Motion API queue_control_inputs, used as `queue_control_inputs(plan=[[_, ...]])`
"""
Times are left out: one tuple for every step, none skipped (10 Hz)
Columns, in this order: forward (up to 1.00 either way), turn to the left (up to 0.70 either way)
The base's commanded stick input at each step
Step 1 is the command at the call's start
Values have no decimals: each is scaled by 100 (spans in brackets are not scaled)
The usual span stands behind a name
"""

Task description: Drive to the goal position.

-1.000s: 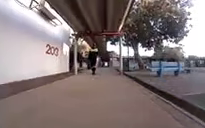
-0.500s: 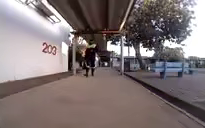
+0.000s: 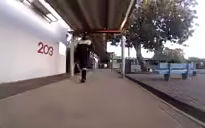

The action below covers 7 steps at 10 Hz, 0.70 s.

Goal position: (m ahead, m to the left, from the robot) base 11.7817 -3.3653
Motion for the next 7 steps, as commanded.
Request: queue_control_inputs(plan=[[70,0],[70,0],[70,0],[70,0],[70,0],[70,0],[70,0]])
